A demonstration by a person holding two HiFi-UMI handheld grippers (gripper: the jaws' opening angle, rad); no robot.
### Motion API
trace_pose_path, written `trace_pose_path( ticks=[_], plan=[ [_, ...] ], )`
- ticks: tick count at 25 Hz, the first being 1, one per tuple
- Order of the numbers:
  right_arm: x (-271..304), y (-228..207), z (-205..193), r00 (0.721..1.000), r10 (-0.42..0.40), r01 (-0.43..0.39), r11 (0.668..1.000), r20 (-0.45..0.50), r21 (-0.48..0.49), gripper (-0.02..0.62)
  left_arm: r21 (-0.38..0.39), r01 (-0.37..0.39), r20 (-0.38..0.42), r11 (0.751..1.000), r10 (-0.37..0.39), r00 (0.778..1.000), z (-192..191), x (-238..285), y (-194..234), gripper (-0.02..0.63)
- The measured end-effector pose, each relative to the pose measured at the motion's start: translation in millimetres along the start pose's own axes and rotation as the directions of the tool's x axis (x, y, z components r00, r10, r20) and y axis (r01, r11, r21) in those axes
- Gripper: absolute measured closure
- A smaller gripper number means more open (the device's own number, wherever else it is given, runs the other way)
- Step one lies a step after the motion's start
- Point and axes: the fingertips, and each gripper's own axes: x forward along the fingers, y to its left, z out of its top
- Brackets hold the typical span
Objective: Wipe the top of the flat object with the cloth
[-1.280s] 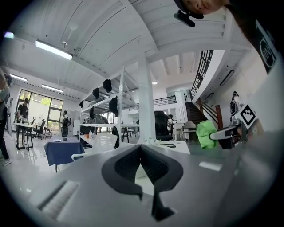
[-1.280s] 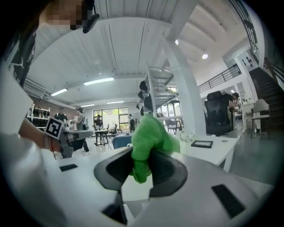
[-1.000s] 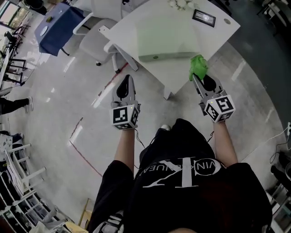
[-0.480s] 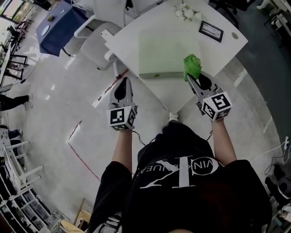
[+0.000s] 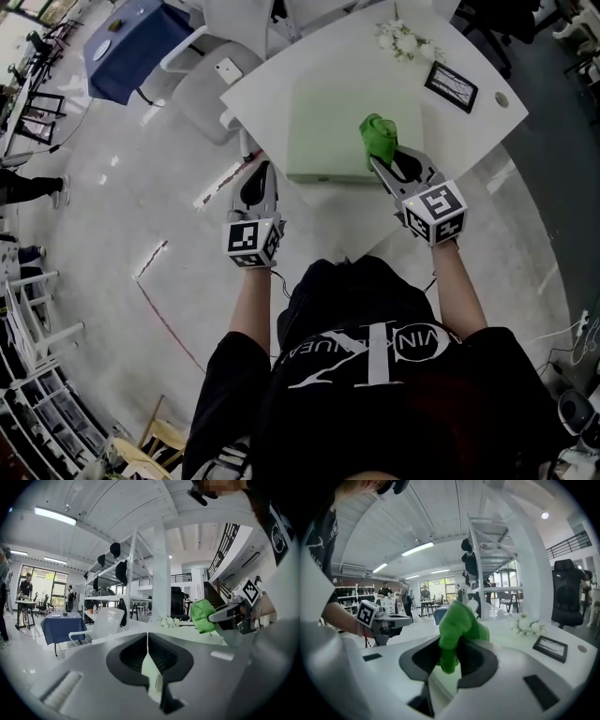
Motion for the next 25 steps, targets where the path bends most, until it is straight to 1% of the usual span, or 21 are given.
trace_pose_path(
  ticks=[2,4,7,10,13,14,15,17,19,22,23,25],
  plan=[
    [12,-3,2,1.000,0.022,-0.022,1.000,-0.007,0.010,0.492,-0.010,0.001,-0.015,1.000,-0.001,1.000,-5,6,1,0.594],
    [24,-6,3,0.999,0.029,-0.028,0.999,-0.021,0.022,0.492,-0.018,0.019,-0.038,1.000,-0.020,0.999,-12,11,1,0.594],
    [41,-12,6,0.999,0.017,-0.015,0.999,-0.048,0.048,0.492,-0.018,0.063,-0.065,0.998,-0.064,0.996,-20,24,3,0.593],
    [62,-19,13,0.997,0.001,0.004,0.998,-0.077,0.067,0.492,-0.030,0.106,-0.076,0.994,-0.108,0.991,-24,41,12,0.592],
    [87,-22,24,0.995,-0.017,0.025,0.996,-0.097,0.083,0.492,-0.034,0.169,-0.088,0.985,-0.171,0.981,-25,60,19,0.591],
    [95,-21,27,0.994,-0.022,0.031,0.996,-0.105,0.087,0.492,-0.037,0.196,-0.093,0.980,-0.199,0.976,-26,66,20,0.587],
    [104,-21,29,0.993,-0.027,0.038,0.995,-0.114,0.091,0.492,-0.047,0.223,-0.099,0.974,-0.226,0.969,-27,72,21,0.570],
    [124,-19,33,0.990,-0.037,0.050,0.994,-0.134,0.097,0.492,-0.074,0.272,-0.114,0.960,-0.279,0.954,-31,83,23,0.508],
    [143,-18,34,0.987,-0.041,0.058,0.993,-0.157,0.105,0.492,-0.105,0.318,-0.134,0.942,-0.330,0.934,-36,93,24,0.490],
    [168,-19,34,0.981,-0.040,0.064,0.991,-0.188,0.121,0.492,-0.191,0.376,-0.160,0.907,-0.407,0.900,-44,107,21,0.415],
    [176,-20,34,0.980,-0.038,0.064,0.990,-0.197,0.127,0.492,-0.219,0.387,-0.161,0.896,-0.424,0.891,-45,111,20,0.400],
    [192,-20,35,0.977,-0.032,0.063,0.988,-0.212,0.140,0.492,-0.242,0.403,-0.159,0.883,-0.446,0.881,-45,117,20,0.400]
  ],
)
